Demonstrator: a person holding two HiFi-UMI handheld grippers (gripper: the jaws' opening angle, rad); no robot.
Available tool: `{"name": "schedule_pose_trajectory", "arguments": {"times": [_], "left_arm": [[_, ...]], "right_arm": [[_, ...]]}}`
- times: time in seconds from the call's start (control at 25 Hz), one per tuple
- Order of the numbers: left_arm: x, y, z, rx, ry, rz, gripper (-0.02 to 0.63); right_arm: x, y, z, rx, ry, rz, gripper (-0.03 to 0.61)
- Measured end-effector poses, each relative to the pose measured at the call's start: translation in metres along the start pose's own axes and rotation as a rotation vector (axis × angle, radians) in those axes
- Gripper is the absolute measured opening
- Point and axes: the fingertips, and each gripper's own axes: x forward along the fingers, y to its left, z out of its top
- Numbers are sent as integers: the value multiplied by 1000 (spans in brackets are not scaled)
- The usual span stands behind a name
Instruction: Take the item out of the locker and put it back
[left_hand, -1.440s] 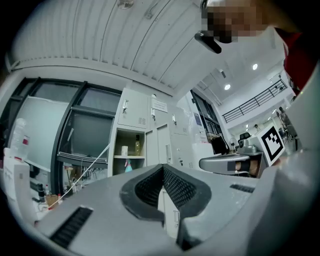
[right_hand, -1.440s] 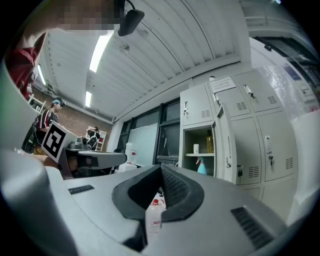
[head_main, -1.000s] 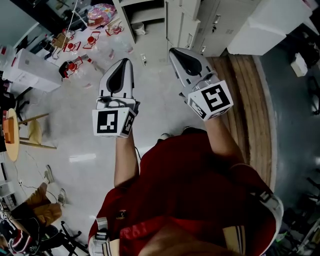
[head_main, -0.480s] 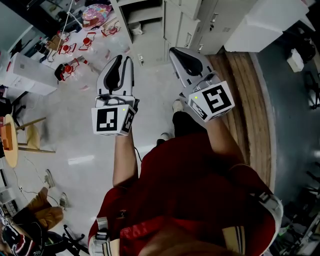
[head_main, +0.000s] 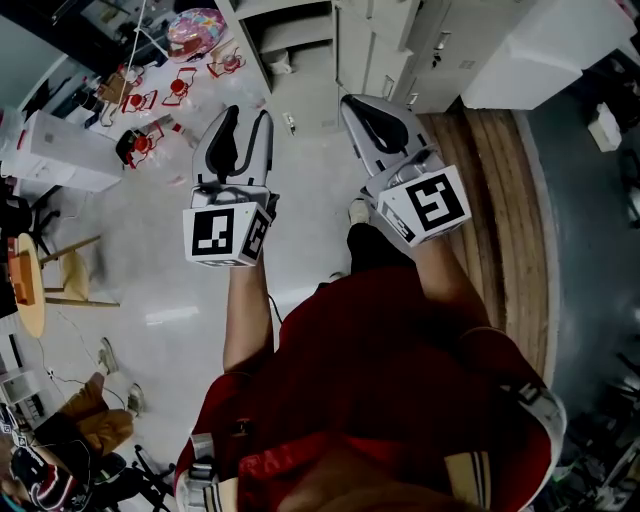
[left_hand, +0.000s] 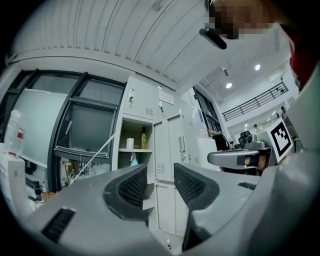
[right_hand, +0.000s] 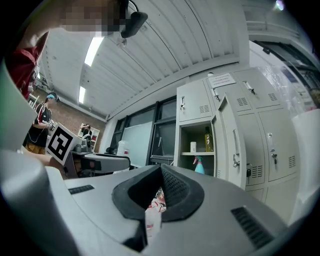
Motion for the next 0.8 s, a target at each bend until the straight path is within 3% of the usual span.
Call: {"name": "schedule_pose_trajectory", "arguments": {"times": [0.8], "left_arm": [[189,63,-32,-27,34,29,201]], "right_arm": [[118,-113,-38,25,-1,-8,-3]]}}
